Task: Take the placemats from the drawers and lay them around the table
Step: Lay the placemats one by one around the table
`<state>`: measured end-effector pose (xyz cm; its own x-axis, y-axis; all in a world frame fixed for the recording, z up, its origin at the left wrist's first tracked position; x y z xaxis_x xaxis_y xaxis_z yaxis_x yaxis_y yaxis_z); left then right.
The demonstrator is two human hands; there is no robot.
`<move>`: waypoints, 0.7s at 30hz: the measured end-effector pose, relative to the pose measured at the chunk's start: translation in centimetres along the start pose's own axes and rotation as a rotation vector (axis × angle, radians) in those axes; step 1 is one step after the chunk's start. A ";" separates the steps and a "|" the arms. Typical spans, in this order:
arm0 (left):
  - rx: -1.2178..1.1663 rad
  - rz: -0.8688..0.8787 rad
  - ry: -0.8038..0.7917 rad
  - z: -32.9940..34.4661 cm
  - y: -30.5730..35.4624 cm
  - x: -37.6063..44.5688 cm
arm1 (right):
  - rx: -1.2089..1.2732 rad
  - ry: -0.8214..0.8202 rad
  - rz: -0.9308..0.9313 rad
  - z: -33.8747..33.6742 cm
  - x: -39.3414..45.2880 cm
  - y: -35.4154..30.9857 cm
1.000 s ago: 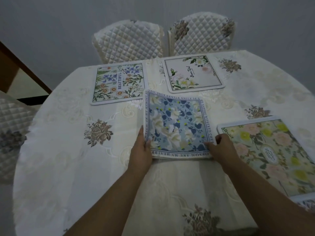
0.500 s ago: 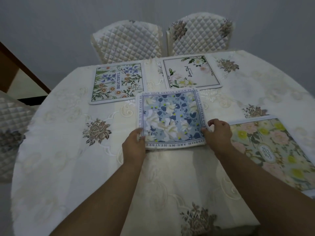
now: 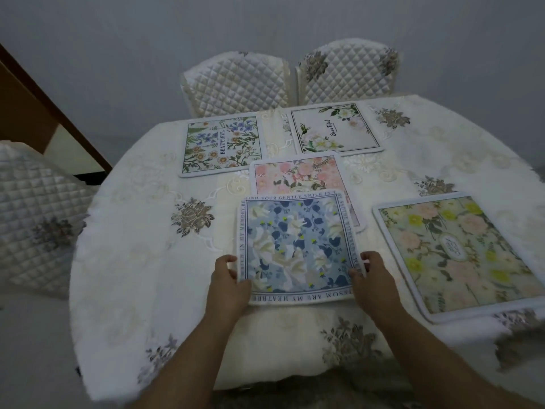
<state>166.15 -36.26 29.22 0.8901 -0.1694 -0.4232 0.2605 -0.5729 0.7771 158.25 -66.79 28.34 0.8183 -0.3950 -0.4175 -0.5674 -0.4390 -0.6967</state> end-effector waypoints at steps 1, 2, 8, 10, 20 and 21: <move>0.018 -0.012 -0.023 -0.3 -1.2 -1.4 | -0.001 -0.024 0.008 0.7 -1.4 0.5; 0.042 -0.017 -0.046 -0.6 -2.4 -2.6 | 0.003 -0.044 0.014 1.4 -2.8 0.9; 0.098 -0.048 -0.087 -2.6 -9.2 -8.7 | -0.052 -0.081 0.003 5.3 -10.0 1.2; 0.103 -0.050 -0.103 -3.3 -10.8 -10.0 | -0.042 -0.086 0.014 6.4 -11.7 1.3; 0.107 -0.019 -0.101 -4.6 -11.6 -12.4 | -0.017 -0.121 0.111 7.5 -14.0 2.8; 0.112 -0.021 -0.102 -4.5 -11.6 -12.5 | -0.014 -0.125 0.106 7.2 -13.9 2.6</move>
<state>153.66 -23.90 27.59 0.8407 -0.2340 -0.4884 0.2301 -0.6620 0.7133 146.08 -56.64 28.11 0.7582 -0.3369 -0.5583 -0.6519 -0.4119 -0.6367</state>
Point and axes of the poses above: each hand's wrist, its own x-axis towards the middle knuckle, its own z-axis out of the palm, y = z × x, the point moved 4 cm from there along x, towards the middle knuckle, and after that the axes turned 13 degrees about -y, right-handed, at the moved point
